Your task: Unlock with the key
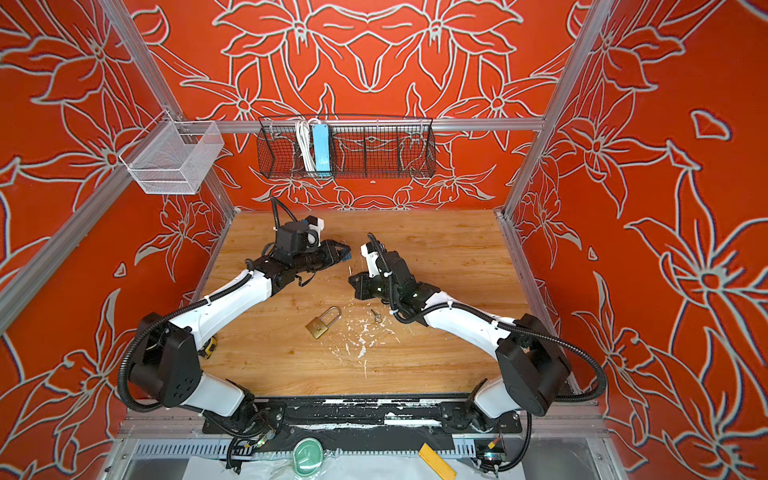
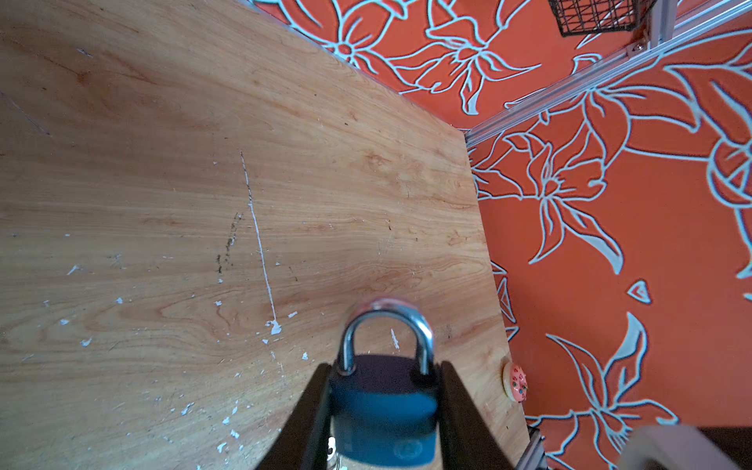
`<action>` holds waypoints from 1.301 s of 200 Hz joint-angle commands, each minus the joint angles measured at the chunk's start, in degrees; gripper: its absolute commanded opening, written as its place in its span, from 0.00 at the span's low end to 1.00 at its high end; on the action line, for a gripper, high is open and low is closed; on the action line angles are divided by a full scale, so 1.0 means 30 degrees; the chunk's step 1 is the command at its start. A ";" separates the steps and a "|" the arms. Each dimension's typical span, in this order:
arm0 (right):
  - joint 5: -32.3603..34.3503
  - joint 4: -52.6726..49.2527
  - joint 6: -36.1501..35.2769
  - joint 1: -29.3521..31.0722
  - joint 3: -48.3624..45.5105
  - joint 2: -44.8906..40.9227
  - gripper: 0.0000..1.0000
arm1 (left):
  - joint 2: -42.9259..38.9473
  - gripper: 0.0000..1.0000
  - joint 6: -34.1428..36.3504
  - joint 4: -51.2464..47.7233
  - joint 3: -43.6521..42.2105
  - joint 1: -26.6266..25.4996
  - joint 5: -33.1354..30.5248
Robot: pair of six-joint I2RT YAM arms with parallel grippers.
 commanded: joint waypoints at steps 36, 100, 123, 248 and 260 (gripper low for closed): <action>0.0556 -0.1278 0.0185 0.0136 0.1457 0.0848 0.00 | -0.1207 0.00 0.0716 0.1889 -0.0557 0.0039 0.0587; 0.0681 -0.1339 0.0246 0.0138 0.1294 0.0973 0.00 | -0.0994 0.00 0.0651 0.1948 -0.0500 0.0047 0.0920; 0.0871 -0.1841 0.0310 0.0132 0.1765 0.1228 0.00 | -0.1064 0.00 0.0724 0.2078 -0.0580 0.0039 0.1014; 0.1317 -0.2128 0.0142 0.0095 0.2399 0.1419 0.00 | -0.0810 0.00 0.0994 0.2197 -0.0588 0.0039 0.1500; 0.1346 -0.2128 0.0074 0.0058 0.2409 0.1364 0.00 | -0.0808 0.00 0.1034 0.2212 -0.0615 0.0053 0.1556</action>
